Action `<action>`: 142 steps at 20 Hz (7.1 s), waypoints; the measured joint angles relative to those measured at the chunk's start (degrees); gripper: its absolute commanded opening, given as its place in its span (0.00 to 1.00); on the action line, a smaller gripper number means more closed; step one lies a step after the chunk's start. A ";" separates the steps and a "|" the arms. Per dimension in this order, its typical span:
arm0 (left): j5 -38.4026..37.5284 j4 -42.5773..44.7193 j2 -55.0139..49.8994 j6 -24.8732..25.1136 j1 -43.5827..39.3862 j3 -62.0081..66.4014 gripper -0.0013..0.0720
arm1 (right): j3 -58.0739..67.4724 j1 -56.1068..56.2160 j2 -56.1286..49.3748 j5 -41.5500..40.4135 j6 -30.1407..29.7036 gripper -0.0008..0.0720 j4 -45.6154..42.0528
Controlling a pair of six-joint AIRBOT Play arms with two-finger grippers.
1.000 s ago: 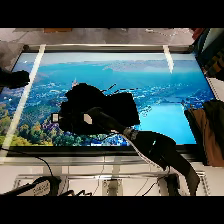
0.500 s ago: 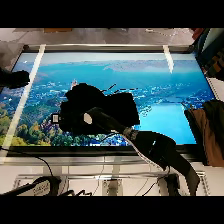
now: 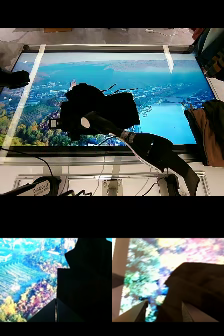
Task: Fold the clothes and pants, and hang the long-sleeved shirts on hangers.
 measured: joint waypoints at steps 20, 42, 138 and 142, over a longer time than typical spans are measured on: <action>0.02 0.00 -0.02 0.00 0.00 0.00 0.04 | -2.27 1.38 -1.77 -5.60 14.21 0.04 -19.41; 0.00 0.00 0.00 0.00 0.00 0.00 0.04 | -2.29 -40.37 24.30 17.46 43.80 0.04 -20.28; -6.62 1.01 -0.98 15.67 28.22 -14.56 0.02 | -18.29 -77.31 51.52 51.52 46.27 0.04 -16.74; -7.52 3.78 -1.46 15.89 28.33 -15.26 0.02 | -33.66 -77.33 59.87 56.54 45.33 0.04 -18.56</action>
